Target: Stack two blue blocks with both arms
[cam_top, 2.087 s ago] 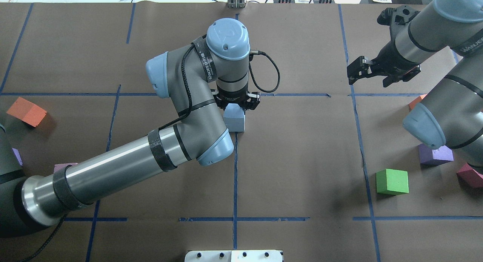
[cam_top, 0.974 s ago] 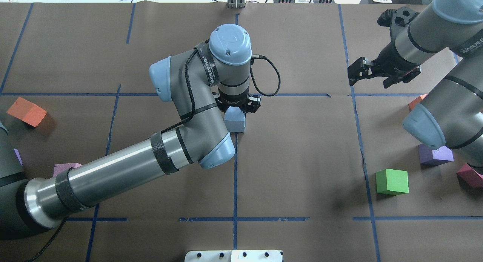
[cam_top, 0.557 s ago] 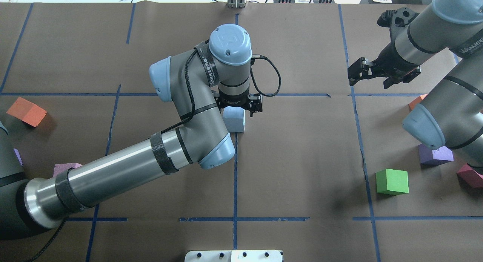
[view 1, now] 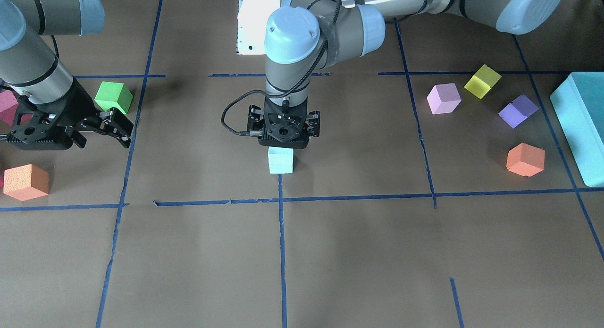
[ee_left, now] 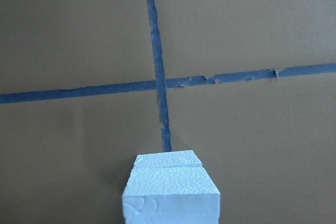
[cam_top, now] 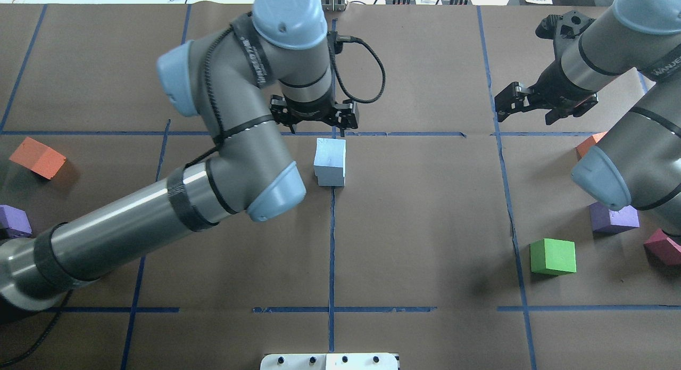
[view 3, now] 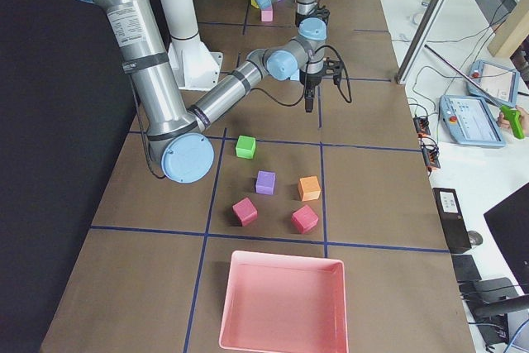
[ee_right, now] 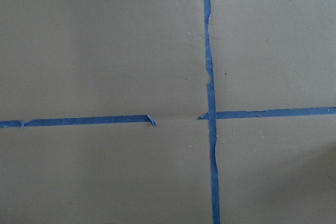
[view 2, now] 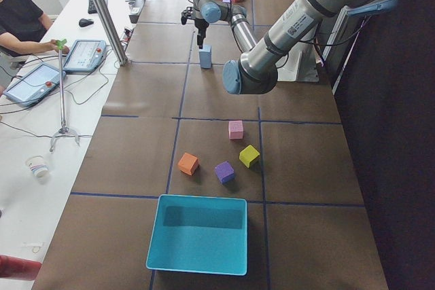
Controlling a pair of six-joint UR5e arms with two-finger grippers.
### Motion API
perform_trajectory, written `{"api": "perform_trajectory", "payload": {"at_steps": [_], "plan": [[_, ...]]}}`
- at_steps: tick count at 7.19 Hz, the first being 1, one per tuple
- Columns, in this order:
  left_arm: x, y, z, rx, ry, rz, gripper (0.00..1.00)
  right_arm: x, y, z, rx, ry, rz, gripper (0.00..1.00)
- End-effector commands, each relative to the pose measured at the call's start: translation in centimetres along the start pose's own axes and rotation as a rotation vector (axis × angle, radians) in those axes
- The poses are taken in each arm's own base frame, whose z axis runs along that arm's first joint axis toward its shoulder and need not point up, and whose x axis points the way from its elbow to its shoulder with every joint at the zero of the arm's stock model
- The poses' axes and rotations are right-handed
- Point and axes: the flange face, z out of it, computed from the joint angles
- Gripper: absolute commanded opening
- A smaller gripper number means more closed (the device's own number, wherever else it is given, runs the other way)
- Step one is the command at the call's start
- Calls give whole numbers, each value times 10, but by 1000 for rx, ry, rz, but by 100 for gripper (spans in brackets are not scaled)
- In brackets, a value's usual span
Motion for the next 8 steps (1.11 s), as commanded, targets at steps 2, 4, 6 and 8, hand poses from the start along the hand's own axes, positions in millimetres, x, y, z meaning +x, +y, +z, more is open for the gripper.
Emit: {"api": "perform_trajectory", "payload": {"at_steps": [2, 4, 6, 8], "plan": [[-224, 41, -62, -9, 19, 206, 100, 78, -18, -12, 14, 50, -67, 100], [-387, 52, -54, -65, -97, 292, 100, 166, -26, -26, -19, 44, -125, 100], [-547, 54, -88, -96, -77, 319, 100, 263, -37, -21, -74, 19, -190, 100], [-645, 95, -92, -122, -84, 146, 100, 343, -49, -26, -85, -22, -235, 100]]}}
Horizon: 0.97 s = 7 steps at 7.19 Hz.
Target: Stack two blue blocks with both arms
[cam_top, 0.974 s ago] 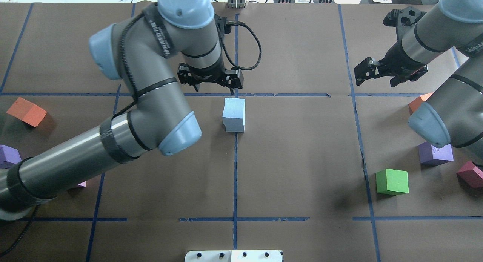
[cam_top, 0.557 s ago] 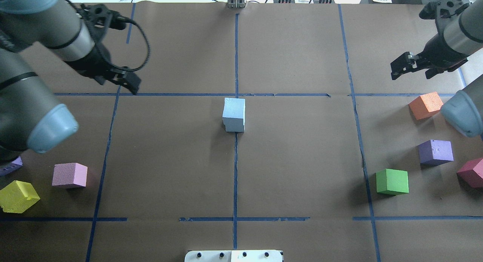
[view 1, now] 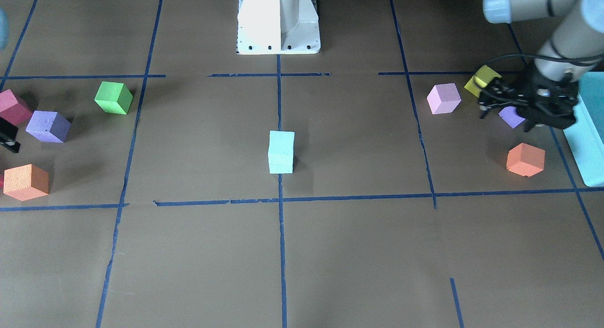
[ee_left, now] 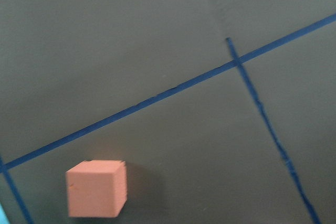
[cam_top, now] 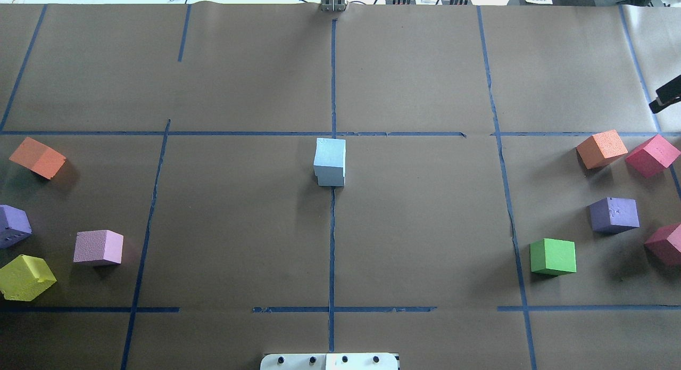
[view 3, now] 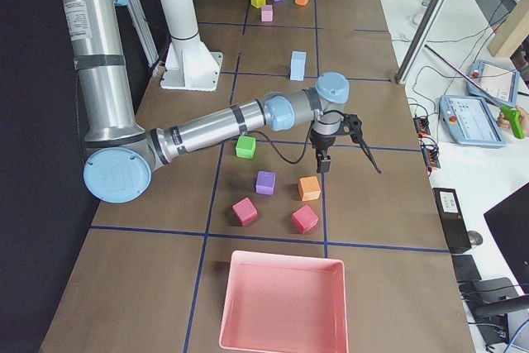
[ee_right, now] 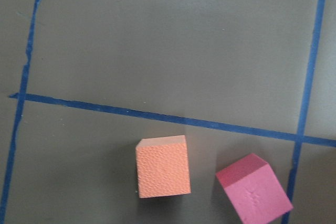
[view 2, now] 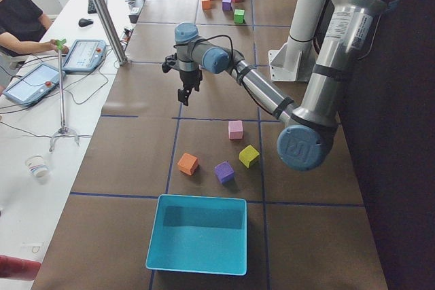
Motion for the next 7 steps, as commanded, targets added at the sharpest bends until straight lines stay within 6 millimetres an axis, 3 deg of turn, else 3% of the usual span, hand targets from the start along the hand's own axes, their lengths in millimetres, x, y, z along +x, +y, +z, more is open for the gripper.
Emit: {"api": "perform_trajectory", "payload": {"at_steps": [1, 4, 6, 7], "plan": [[-71, 56, -1, -14, 1, -148, 100, 61, 16, -2, -6, -27, -32, 100], [-83, 65, -12, 11, 33, -191, 100, 67, 22, 4, -15, -23, -28, 100], [-108, 90, 18, -42, 41, -234, 100, 70, 26, 6, -19, -22, -22, 100], [-109, 89, 18, -36, 40, -238, 100, 71, 27, 3, -13, -24, -17, 100]]}}
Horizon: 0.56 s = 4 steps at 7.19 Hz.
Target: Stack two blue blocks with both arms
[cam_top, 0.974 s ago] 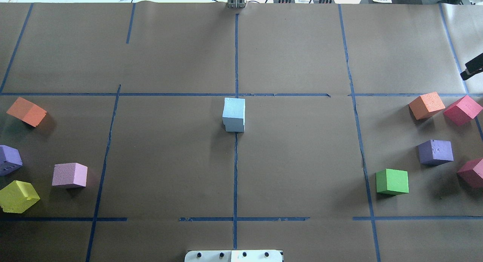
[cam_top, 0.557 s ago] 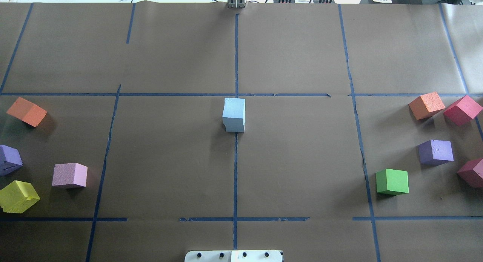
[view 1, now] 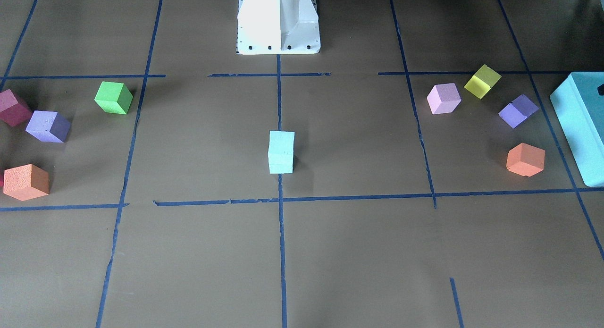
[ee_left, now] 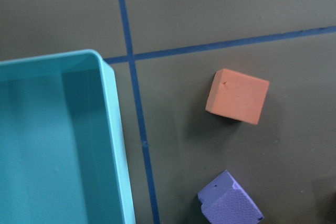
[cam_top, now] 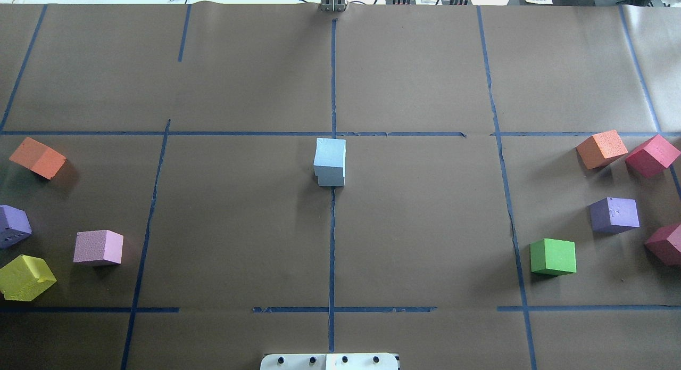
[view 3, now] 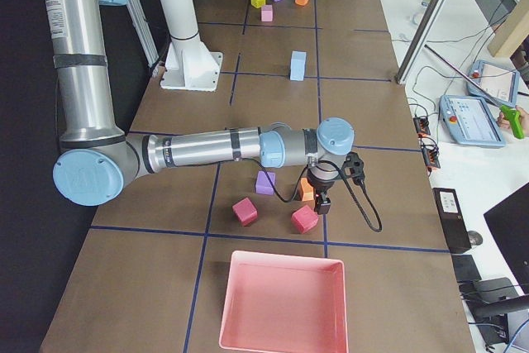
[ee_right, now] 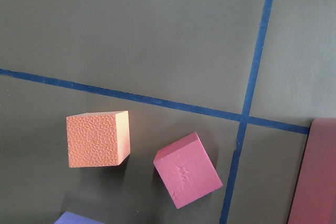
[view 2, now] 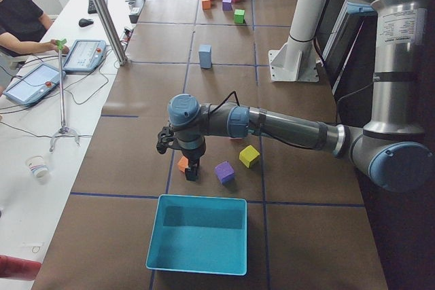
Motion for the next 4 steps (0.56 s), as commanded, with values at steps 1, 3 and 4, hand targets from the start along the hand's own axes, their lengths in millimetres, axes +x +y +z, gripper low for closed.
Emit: {"api": "perform_trajectory", "payload": {"at_steps": [1, 3, 4], "plan": [[-10, 3, 9, -14, -1, -21, 100, 3, 4, -2, 3, 0, 14, 100], [-8, 3, 7, -12, -1, -17, 100, 4, 4, -1, 2, 2, 14, 100], [-8, 3, 6, -9, -1, -16, 100, 3, 3, -2, 5, 0, 13, 100]]}}
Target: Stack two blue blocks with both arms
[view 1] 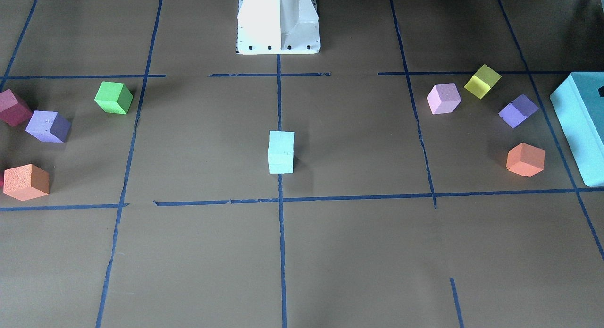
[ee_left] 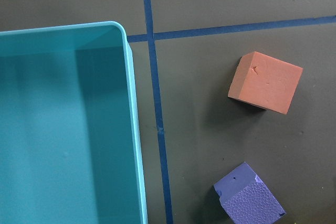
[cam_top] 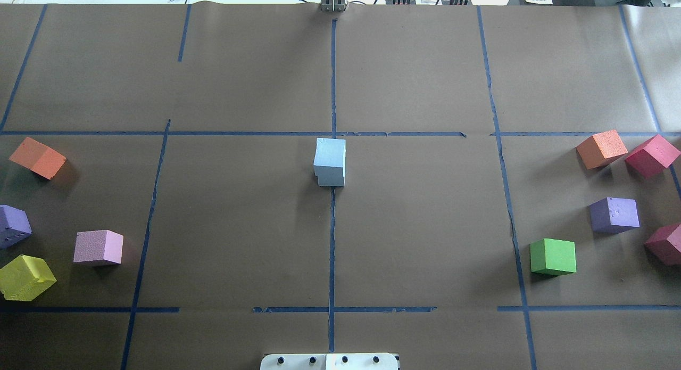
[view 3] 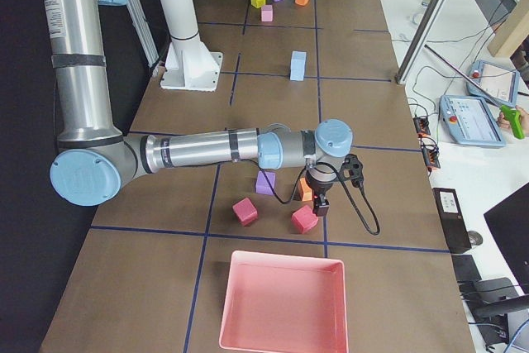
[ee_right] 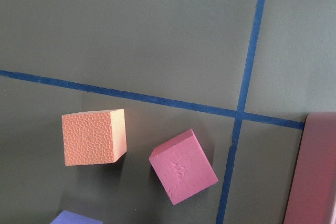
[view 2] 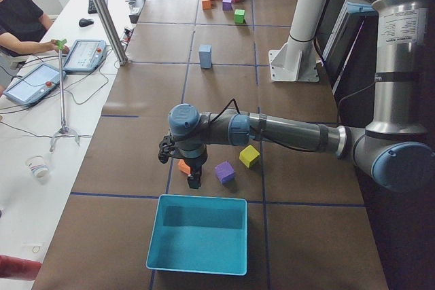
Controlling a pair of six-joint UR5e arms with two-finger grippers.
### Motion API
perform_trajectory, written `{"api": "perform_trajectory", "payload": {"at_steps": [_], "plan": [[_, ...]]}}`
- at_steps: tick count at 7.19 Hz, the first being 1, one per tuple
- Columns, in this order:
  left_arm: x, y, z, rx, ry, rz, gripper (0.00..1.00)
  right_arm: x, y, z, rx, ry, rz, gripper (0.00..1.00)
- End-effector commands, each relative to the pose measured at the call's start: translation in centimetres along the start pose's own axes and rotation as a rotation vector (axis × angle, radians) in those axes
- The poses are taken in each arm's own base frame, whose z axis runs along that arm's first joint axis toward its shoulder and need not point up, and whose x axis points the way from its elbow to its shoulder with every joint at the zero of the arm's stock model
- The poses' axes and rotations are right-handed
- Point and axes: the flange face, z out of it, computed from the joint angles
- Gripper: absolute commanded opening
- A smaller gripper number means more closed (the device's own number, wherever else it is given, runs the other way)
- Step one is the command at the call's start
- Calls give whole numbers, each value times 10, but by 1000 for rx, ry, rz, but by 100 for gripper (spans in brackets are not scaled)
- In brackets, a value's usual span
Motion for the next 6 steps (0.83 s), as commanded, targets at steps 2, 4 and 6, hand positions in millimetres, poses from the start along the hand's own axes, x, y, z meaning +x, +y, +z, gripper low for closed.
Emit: {"api": "perform_trajectory", "payload": {"at_steps": [2, 4, 6], "plan": [[3, 0, -3, 7, 1, 12, 100, -3, 0, -5, 10, 0, -6, 100], [3, 2, -4, 4, 1, 8, 100, -15, 15, -17, 35, -7, -29, 100], [2, 8, -4, 6, 1, 8, 100, -4, 29, -7, 12, -9, -6, 100]]}}
